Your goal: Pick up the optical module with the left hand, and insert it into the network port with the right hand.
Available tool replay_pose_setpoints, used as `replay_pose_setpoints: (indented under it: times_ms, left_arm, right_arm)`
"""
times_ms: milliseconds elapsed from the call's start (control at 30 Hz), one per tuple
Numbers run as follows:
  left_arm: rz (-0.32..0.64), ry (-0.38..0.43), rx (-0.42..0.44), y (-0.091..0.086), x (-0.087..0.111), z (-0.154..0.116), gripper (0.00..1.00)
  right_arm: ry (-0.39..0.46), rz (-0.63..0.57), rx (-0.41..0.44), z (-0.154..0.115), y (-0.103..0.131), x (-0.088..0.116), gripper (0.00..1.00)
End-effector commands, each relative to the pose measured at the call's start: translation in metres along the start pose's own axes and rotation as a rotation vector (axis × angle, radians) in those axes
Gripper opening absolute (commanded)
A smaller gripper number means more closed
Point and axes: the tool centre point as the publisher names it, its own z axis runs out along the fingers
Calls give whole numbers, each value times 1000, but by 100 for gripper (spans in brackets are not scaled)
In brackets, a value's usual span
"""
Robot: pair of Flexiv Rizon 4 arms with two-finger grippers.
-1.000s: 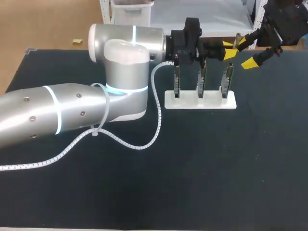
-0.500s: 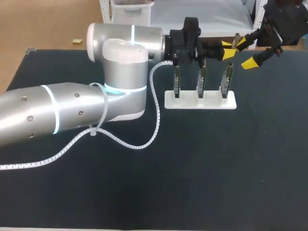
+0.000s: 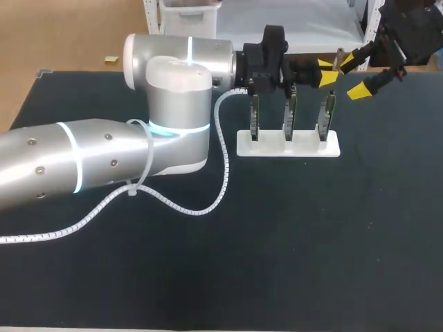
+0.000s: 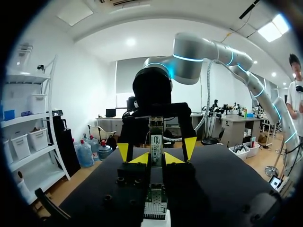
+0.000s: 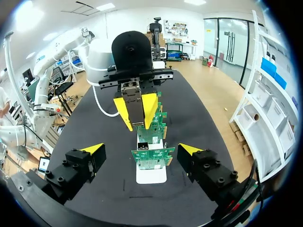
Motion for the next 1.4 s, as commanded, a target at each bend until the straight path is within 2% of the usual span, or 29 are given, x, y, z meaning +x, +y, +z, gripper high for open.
replay_pose_setpoints:
  times_ms: [33,1400]
  left_arm:
    - [0,-3,-4,-2,1,-1,0]
    - [-4,2,23,6,3,8,0]
  right_arm:
    - [1,1,3,0,1,0,100]
    - [1,1,3,0,1,0,100]
